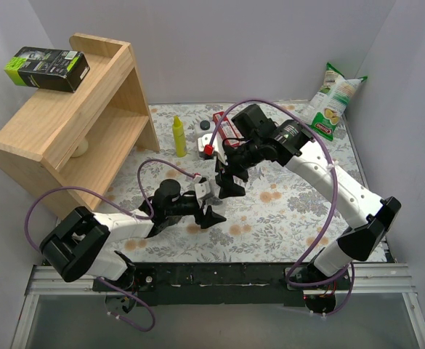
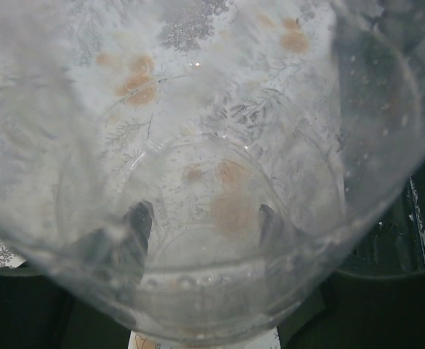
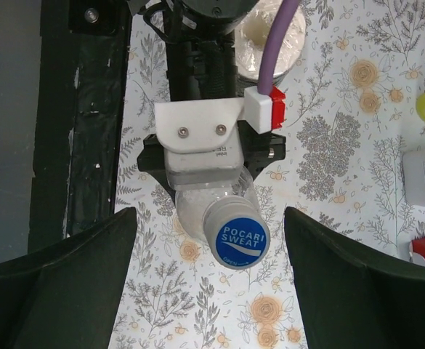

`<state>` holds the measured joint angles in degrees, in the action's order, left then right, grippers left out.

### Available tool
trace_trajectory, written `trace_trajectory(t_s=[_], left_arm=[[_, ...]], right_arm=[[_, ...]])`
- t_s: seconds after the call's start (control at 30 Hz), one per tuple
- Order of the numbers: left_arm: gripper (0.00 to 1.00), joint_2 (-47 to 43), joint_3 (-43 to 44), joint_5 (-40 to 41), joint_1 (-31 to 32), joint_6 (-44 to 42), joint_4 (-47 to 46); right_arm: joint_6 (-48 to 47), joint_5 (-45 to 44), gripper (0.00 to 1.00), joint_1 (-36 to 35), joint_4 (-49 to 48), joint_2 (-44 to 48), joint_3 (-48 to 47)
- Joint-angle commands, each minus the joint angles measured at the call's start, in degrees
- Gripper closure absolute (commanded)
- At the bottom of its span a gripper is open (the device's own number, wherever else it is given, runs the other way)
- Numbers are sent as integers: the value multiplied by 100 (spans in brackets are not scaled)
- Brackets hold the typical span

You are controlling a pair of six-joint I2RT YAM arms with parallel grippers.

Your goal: Screw on the bottle caps

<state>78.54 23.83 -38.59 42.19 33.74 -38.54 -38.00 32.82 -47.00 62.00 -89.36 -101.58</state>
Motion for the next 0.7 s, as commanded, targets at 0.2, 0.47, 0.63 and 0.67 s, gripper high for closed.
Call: trace_trajectory(t_s=[0.2,0.47,0.63,0.67], left_arm=[[100,205,350,-17,-10,423,-215],[100,188,350,141,-18,695,-347],[100,126,315,229,-18,880,-417],[100,109,306,220,-18,889,-426]], right_arm=[[-296,93,12,-63,278,129,-231],[-313,-241,12,-107,436,288,-2],[-261,-425,8,-116,410,420,182],[-261,-451,7,-116,410,428,182]])
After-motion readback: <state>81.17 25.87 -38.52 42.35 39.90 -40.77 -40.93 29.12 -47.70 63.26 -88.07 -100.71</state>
